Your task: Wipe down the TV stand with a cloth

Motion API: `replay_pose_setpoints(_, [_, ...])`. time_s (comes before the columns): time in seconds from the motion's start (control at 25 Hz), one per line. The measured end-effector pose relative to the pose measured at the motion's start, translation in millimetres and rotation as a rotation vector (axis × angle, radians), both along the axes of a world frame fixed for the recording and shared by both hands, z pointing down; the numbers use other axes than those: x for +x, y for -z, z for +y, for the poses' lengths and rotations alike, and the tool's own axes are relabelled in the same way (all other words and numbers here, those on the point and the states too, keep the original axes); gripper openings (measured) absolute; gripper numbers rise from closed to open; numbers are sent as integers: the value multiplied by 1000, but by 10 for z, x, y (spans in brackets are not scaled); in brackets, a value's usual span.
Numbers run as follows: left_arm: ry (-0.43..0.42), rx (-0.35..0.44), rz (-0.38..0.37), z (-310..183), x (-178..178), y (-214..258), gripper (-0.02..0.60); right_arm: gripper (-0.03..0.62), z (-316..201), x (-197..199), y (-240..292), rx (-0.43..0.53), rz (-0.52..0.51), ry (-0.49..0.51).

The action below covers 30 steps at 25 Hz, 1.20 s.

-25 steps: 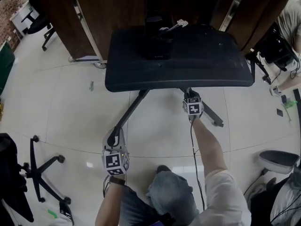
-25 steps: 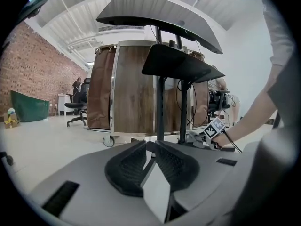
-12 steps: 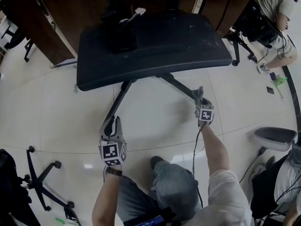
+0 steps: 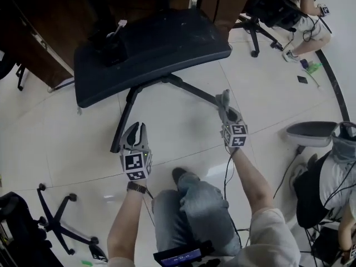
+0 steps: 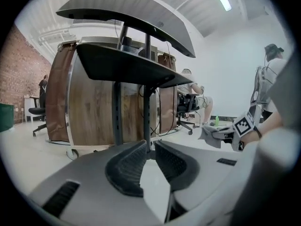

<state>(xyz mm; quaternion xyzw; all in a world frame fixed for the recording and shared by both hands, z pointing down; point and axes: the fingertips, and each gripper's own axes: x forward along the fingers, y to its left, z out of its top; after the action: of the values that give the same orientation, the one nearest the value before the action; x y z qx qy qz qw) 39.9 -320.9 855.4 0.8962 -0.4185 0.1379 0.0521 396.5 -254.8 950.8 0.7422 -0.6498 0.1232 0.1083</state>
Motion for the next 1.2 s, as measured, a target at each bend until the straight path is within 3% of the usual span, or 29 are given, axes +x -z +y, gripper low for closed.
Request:
replay_pose_setpoints(0.16, [-36, -15, -33, 339, 177, 1114, 83, 25, 162, -1116, 1935, 160, -1, 175])
replay_pose_setpoints(0.32, [-15, 39, -9, 739, 65, 2867, 83, 25, 574, -1993, 3871, 237, -25, 282])
replay_pose_setpoints(0.56, [-14, 182, 12, 1791, -233, 5885, 83, 25, 1550, -2501, 6577, 291, -97, 283])
replay_pose_setpoints(0.72, [14, 199, -6, 2539, -552, 7250, 82, 25, 2278, -2812, 8172, 385, -88, 323])
replay_pose_setpoints(0.92, [76, 189, 97, 3330, -832, 8053, 83, 25, 3044, -3046, 9103, 456, -101, 331])
replay_pose_setpoints(1.2, [48, 230, 103, 3877, -621, 8316, 81, 25, 3658, -3125, 9254, 467, -122, 381])
